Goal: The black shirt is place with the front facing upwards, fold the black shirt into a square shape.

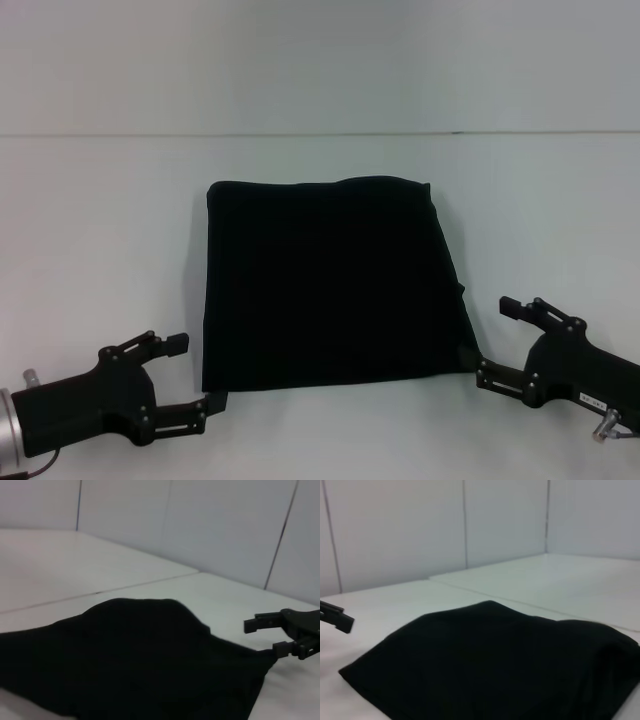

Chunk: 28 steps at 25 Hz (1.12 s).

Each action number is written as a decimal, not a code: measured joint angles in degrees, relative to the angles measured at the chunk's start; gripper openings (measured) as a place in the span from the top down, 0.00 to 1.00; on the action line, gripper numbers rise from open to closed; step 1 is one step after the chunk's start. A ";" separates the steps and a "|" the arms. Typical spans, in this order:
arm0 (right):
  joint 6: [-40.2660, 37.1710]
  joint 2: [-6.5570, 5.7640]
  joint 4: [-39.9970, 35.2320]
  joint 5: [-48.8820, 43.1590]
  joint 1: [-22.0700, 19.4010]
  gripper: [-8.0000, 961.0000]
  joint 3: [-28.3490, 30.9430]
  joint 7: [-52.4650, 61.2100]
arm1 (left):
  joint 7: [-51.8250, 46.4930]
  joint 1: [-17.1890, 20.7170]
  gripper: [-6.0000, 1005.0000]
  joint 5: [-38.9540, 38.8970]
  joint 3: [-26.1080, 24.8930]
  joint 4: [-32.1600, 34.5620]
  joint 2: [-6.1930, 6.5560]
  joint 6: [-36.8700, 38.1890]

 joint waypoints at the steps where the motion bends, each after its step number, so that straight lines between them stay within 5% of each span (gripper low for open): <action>1: 0.08 -0.03 -0.11 0.00 -0.15 0.04 0.08 -0.01 | 0.03 -0.02 0.04 0.00 -0.12 0.00 -0.02 0.15; 28: -1.69 -0.08 -0.40 0.03 0.21 0.04 0.14 -0.04 | -0.17 -0.40 0.04 -0.55 -0.84 0.13 0.31 4.00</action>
